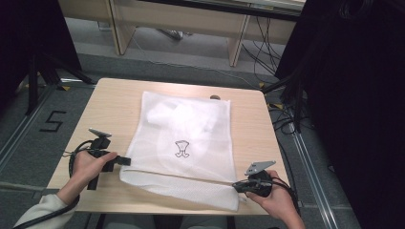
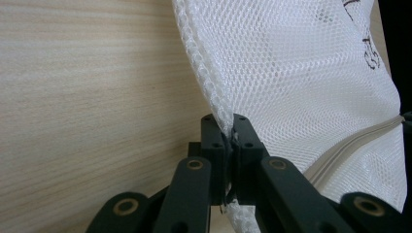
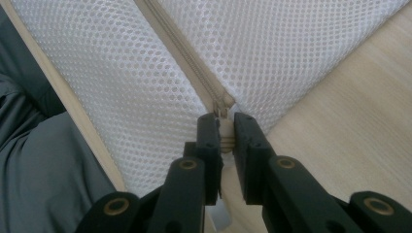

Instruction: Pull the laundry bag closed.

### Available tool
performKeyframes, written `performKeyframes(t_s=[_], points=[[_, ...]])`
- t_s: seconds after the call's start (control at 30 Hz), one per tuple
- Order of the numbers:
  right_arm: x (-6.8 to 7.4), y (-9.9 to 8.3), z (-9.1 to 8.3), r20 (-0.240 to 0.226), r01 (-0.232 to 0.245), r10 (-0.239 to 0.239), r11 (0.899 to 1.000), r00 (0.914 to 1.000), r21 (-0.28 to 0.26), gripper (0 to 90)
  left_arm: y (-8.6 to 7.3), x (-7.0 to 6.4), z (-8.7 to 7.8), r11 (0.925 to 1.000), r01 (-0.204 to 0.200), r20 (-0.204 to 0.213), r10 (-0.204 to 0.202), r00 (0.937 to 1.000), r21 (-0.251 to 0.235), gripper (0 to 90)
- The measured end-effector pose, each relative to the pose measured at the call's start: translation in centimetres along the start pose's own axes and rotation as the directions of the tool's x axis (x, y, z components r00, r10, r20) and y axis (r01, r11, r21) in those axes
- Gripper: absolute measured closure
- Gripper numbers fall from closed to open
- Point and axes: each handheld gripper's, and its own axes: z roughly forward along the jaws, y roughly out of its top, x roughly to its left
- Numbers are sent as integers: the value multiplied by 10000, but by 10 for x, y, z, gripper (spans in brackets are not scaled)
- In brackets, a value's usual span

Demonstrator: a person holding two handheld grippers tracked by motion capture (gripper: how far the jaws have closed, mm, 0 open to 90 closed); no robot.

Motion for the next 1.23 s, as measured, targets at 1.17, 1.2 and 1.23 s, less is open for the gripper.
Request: performKeyframes(t_s=[1.17,1.2,1.23], points=[[-17,-1,-11,1370,-1807,2244,9444,9648,-2747,542,-43,-6,-35,8976,-3510,-1472,3220,9352,-2665,302],[-18,-1,-10,1533,-1669,2153,9459,9644,-2783,539,-45,-6,-37,8943,-3561,-1462,3274,9335,-2711,301],[-18,-1,-10,1635,-1742,2266,9429,9602,-2837,533,-47,-7,-38,8931,-3531,-1465,3238,9347,-2786,302]])
